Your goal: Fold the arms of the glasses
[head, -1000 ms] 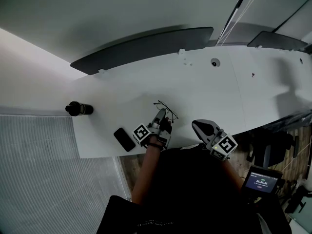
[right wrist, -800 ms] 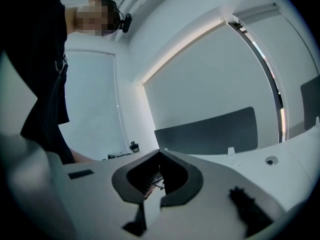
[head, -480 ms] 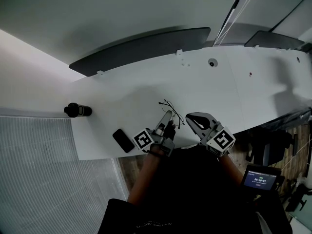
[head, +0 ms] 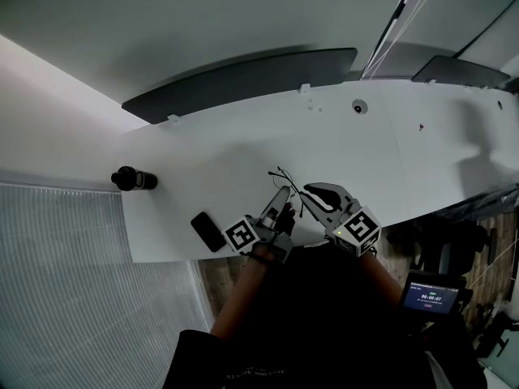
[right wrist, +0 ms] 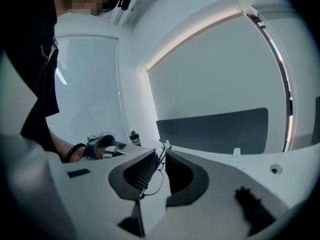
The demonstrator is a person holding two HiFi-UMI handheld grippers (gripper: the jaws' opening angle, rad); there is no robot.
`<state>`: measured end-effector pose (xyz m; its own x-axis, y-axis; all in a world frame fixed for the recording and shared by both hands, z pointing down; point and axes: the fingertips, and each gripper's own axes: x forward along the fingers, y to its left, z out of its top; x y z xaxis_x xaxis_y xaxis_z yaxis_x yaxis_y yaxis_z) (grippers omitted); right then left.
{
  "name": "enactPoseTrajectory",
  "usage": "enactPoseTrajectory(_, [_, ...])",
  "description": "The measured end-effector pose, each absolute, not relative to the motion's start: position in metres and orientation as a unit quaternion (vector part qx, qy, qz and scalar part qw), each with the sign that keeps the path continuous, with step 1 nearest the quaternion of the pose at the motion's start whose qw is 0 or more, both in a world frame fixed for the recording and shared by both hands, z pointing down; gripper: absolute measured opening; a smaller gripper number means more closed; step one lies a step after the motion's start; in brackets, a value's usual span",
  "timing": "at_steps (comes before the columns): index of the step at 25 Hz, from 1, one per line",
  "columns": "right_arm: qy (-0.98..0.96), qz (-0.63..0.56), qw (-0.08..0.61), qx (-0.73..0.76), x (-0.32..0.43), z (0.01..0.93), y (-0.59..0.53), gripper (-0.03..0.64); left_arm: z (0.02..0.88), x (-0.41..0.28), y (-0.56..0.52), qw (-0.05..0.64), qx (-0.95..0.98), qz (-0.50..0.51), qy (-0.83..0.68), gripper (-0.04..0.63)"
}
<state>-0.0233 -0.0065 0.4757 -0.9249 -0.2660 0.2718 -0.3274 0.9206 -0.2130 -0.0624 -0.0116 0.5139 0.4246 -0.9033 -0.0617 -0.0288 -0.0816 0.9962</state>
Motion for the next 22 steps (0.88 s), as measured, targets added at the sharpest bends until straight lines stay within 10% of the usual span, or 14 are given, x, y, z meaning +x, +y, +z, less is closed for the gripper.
enactPoseTrajectory(22, [-0.966,0.131,0.153,0.161,-0.029,0.481,-0.009,0.026,0.509,-0.052,-0.010,0.541,0.667,-0.342,-0.382,0.038])
